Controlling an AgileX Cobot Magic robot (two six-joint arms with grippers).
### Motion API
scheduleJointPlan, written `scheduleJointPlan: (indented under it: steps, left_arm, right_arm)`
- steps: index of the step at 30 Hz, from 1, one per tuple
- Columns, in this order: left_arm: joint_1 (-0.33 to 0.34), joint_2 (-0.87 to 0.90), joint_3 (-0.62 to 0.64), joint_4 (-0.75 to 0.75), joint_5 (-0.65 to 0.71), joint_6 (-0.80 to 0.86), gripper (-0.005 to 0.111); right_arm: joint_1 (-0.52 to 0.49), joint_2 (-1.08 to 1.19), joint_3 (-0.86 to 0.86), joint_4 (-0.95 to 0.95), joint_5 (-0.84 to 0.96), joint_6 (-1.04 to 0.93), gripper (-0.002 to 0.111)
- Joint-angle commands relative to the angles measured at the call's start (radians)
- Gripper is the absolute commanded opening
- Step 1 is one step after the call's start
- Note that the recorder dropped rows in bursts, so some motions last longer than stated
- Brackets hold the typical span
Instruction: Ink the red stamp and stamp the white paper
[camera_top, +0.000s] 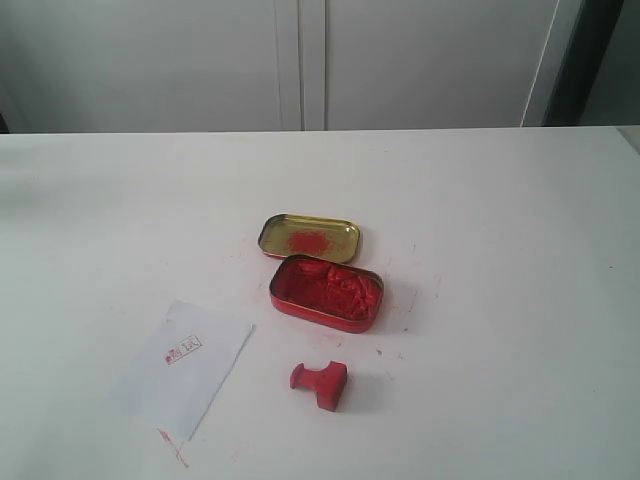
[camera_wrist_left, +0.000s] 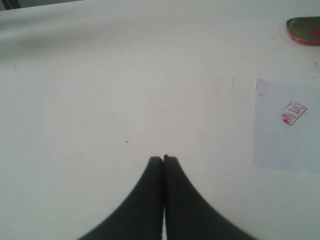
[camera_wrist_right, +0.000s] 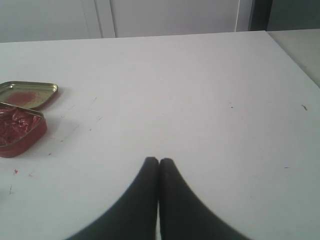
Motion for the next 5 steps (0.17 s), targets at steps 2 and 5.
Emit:
scheduleJointPlan:
  steps: [2, 5]
  left_arm:
    - [0.001, -0.005, 0.004, -0.003, -0.004, 0.000, 0.000]
    - [0.001, -0.005, 0.004, -0.003, -0.004, 0.000, 0.000]
  right_arm:
    - [-0.006, -0.004, 0.005, -0.008, -0.015, 0.004, 0.000]
    - [-0.006, -0.004, 0.005, -0.008, -0.015, 0.004, 0.000]
